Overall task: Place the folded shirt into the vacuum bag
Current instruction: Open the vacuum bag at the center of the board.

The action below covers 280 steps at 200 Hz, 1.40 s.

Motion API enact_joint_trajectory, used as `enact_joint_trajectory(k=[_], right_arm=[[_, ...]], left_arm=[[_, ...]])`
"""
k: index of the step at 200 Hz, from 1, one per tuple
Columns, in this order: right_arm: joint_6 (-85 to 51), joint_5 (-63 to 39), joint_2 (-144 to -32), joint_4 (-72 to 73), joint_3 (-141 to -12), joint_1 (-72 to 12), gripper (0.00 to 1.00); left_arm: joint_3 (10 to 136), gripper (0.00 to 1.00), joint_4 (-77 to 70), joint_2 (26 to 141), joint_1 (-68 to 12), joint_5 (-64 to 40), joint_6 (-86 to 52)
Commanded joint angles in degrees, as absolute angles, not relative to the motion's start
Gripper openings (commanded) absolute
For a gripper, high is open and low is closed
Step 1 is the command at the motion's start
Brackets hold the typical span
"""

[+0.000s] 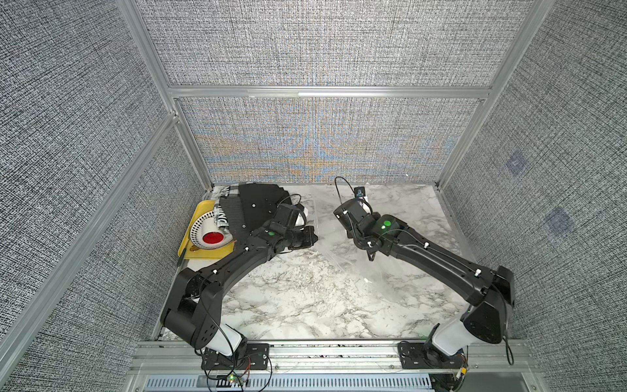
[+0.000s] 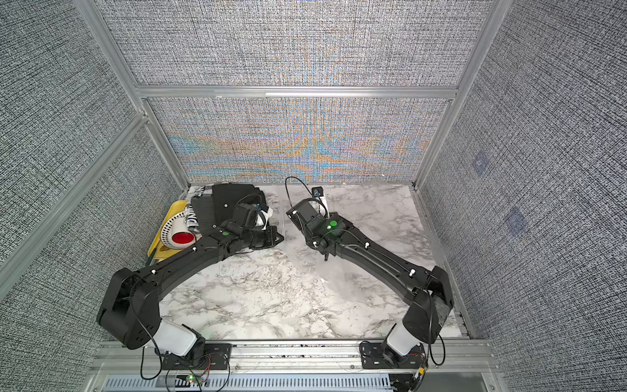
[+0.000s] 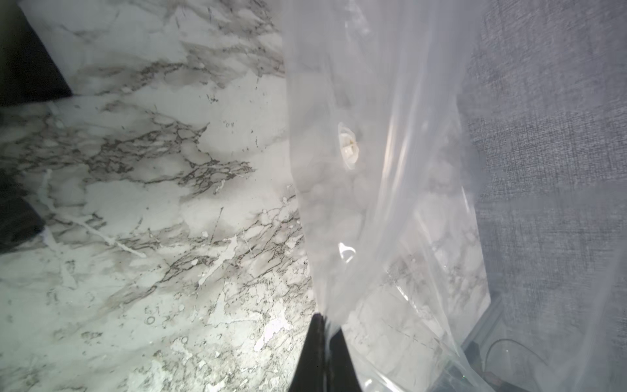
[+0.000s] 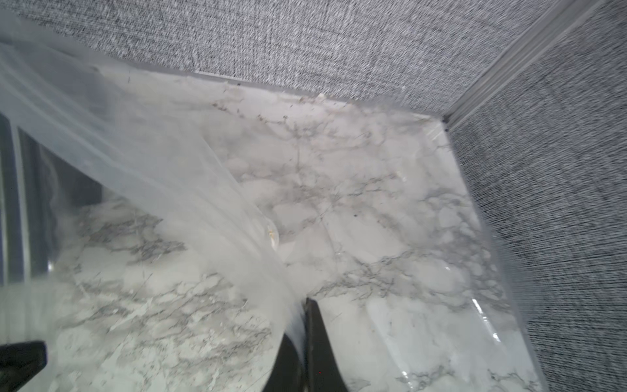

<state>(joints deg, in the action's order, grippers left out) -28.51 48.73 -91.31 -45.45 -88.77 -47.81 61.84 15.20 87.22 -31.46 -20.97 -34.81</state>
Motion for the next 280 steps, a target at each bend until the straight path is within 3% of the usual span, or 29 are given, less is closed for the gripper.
enact_joint_trajectory(k=[1,56,106,138,166,210,233,249,261,280], right_arm=[[-28.5,62.8,-91.8,-52.8,-93.7,-48.4,0.0],[-30.7,78.8,-92.7,-63.0,-102.6,-50.0,0.0],[-32.5,78.2,-94.2,-60.3,-93.8,-49.3,0.0],[-27.6,66.9,-98.5,-49.6,-88.9,-48.0,0.0],[-25.3,57.5,-101.6,-40.7,-86.7,-47.5,0.0],[-24.2,43.6,-103.2,-36.4,-88.9,-47.3,0.0],[-24.4,41.3,-103.9,-36.2,-90.3,-47.8,0.0],[-25.3,41.6,-104.2,-37.7,-91.9,-48.6,0.0],[-26.5,42.0,-103.9,-38.8,-92.5,-49.0,0.0],[-27.4,42.1,-101.7,-39.5,-92.0,-49.2,0.0]], left_arm=[[65.0,0.0,20.8,87.6,-31.4,-18.6,-31.4],[69.3,0.0,22.1,88.9,-31.1,-18.1,-28.7],[67.1,0.07,18.7,91.3,-28.4,-16.8,-28.5],[63.1,0.33,15.5,93.0,-25.8,-18.3,-29.0],[59.6,0.65,14.3,89.6,-25.6,-21.9,-30.8],[57.5,0.76,18.8,77.3,-26.9,-22.8,-34.1],[58.3,0.76,16.8,75.8,-29.7,-25.4,-36.8],[59.6,0.68,15.4,78.3,-31.2,-27.3,-38.1],[59.6,0.52,14.2,80.4,-31.5,-26.9,-39.0],[58.7,0.48,11.1,83.1,-31.5,-25.6,-40.3]])
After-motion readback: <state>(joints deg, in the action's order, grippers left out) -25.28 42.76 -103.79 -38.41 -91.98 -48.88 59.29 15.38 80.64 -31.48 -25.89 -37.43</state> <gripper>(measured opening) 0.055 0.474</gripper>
